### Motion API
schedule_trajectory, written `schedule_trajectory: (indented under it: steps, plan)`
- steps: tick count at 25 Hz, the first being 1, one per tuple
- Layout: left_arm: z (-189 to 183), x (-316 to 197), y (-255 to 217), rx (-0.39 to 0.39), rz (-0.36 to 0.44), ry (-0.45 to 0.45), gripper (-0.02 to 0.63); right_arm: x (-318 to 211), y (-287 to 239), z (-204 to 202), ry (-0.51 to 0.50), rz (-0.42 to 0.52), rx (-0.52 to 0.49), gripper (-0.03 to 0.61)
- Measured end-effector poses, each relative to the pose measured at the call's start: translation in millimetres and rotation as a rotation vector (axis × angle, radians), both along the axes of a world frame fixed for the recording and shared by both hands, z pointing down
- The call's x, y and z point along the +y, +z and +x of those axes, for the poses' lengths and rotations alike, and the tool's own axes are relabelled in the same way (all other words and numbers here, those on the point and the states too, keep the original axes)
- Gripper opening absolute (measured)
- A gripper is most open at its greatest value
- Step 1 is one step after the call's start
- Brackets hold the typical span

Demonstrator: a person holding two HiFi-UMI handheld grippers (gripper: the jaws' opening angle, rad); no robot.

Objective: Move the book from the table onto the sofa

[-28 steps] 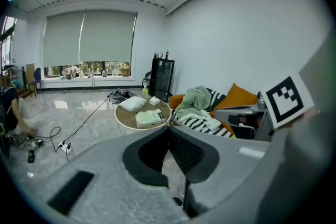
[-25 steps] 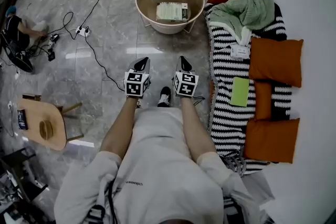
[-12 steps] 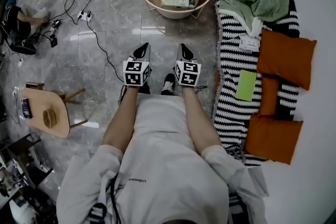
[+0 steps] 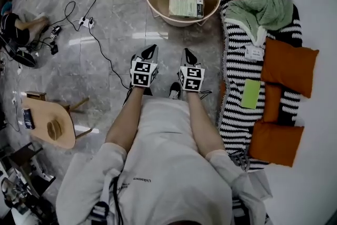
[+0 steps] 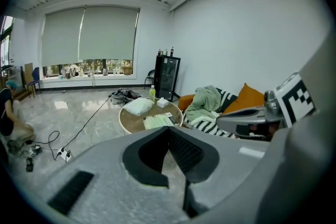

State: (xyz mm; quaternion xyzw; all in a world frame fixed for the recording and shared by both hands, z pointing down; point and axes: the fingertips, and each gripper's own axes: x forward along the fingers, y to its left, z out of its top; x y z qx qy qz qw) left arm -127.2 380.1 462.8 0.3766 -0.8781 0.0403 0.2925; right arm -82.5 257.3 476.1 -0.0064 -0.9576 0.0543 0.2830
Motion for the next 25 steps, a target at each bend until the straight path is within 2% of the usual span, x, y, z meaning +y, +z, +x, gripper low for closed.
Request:
schedule_trajectory:
  steps: [3, 7, 10, 13, 19, 22, 25]
  plan:
    - [-38.1, 12.7, 3.3, 0.001, 0.007, 0.017, 0.009, 23.4, 1.1, -29.6, -0.021, 0.047, 0.015, 0.005]
    - [-95.8, 32.7, -0.4, -0.013, 0.035, 0.043, 0.009, 38.0, 6.8, -70.3, 0.057, 0.055, 0.042, 0.005]
    - [-150.7, 70.4, -6.0, -0.032, 0.053, -0.003, 0.009, 74.4, 17.7, -102.7, 0.03, 0.082, 0.076, 0.005]
    - [-197.9, 108.5, -8.0, -0.019, 0.068, -0.038, 0.009, 110.8, 23.1, -139.0, 0.007, 0.113, 0.093, 0.005]
    - [-249.4, 174.7, 11.9, 0.049, 0.078, -0.051, 0.009, 169.2, 37.5, -192.7, 0.015, 0.108, 0.126, 0.006]
    - [-277.2, 189.1, 22.6, 0.058, 0.08, -0.037, 0.009, 175.2, 41.0, -217.3, 0.036, 0.115, 0.113, 0.005]
    - [-303.3, 190.9, 23.0, 0.056, 0.085, -0.023, 0.009, 162.3, 36.9, -237.1, 0.105, 0.12, 0.099, 0.005]
